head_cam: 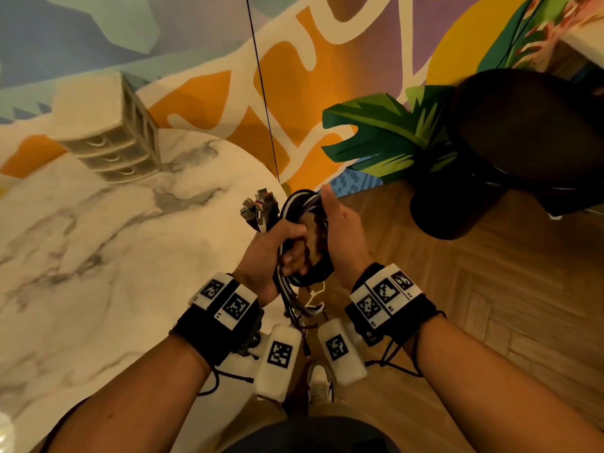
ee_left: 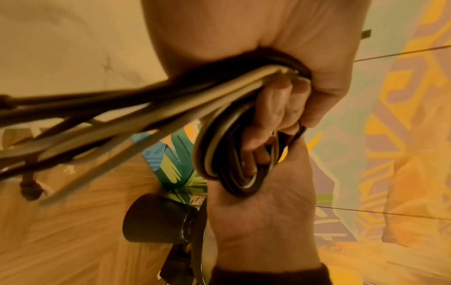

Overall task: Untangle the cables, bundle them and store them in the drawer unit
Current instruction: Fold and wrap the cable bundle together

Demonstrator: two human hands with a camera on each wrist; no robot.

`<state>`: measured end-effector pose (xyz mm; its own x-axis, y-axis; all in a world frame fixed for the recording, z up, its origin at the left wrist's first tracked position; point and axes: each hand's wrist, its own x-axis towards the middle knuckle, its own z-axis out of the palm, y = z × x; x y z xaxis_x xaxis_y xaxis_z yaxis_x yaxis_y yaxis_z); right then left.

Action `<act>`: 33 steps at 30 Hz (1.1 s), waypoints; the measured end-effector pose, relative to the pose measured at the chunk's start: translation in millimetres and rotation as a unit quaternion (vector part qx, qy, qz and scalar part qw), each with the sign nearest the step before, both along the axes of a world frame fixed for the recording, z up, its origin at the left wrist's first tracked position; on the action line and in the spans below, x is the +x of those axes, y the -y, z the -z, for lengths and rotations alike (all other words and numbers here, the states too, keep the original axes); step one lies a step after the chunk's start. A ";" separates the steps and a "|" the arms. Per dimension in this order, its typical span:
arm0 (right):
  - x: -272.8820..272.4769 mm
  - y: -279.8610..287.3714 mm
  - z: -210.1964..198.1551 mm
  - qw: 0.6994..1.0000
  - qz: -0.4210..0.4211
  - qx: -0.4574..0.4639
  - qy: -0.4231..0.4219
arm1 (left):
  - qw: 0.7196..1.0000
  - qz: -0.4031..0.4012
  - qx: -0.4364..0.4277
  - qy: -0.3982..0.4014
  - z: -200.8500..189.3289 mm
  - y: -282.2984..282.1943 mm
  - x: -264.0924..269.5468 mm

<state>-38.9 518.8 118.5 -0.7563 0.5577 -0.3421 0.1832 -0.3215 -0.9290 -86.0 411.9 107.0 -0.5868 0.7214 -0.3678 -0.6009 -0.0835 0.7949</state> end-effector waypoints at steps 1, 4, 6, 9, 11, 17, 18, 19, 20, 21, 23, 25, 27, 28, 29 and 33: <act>-1.7 -0.6 0.5 1.000 -0.010 -0.020 0.017 | 1.000 0.008 0.008 0.007 -0.4 0.0 2.1; -5.1 -4.6 2.8 0.995 -0.032 -0.078 0.050 | 0.999 0.024 0.017 0.020 -3.2 -0.1 4.0; -4.2 -5.6 -2.4 0.997 -0.027 -0.062 0.045 | 0.999 0.021 0.020 0.014 -3.9 -1.0 2.3; 5.0 -4.5 -3.4 1.000 -0.008 -0.022 0.010 | 0.999 0.017 0.029 -0.001 -8.3 -0.1 -3.2; 11.1 -0.7 -0.9 0.999 0.001 -0.045 -0.003 | 0.999 0.012 0.047 0.006 -13.2 1.3 -6.6; 4.3 -1.5 8.0 0.995 0.098 -0.026 0.012 | 0.995 -0.030 -0.010 -0.097 -22.6 -10.3 4.3; 3.6 -1.9 10.5 0.993 0.115 -0.007 0.014 | 0.993 -0.041 -0.016 -0.111 -22.9 -12.4 7.5; 4.2 -1.4 12.7 0.992 0.125 0.013 0.018 | 0.991 -0.051 -0.019 -0.121 -22.9 -14.2 10.2; 3.9 -1.0 15.6 0.990 0.135 0.028 0.024 | 0.990 -0.060 -0.019 -0.130 -22.9 -15.7 12.5; 3.8 -0.5 16.7 0.989 0.141 0.042 0.031 | 0.988 -0.067 -0.016 -0.136 -22.8 -16.6 14.3; 3.1 -1.6 16.9 0.990 0.128 0.044 0.037 | 0.988 -0.071 -0.008 -0.141 -22.7 -16.9 15.7; 4.8 -4.3 17.5 0.996 0.083 0.003 0.026 | 0.988 -0.066 -0.004 -0.137 -23.9 -14.2 13.9; 14.1 -3.0 17.8 0.998 0.011 -0.057 0.000 | 0.989 -0.072 -0.001 -0.128 -25.8 -10.3 6.3; 20.2 0.3 22.2 0.996 -0.032 -0.086 -0.022 | 0.989 -0.080 0.005 -0.122 -27.1 -8.6 1.0; 27.1 4.4 27.4 0.991 -0.076 -0.105 -0.041 | 0.989 -0.088 0.015 -0.117 -28.4 -7.1 -4.2; 45.8 22.9 38.8 0.950 -0.305 -0.036 -0.047 | 0.991 -0.052 0.053 -0.111 -38.0 -6.6 -10.1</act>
<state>6.9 495.9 79.7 -0.9604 -0.0176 -0.2779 0.2736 -0.2459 -0.9299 -96.2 418.5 145.0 -0.7174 0.6808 -0.1480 -0.3970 -0.2248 0.8899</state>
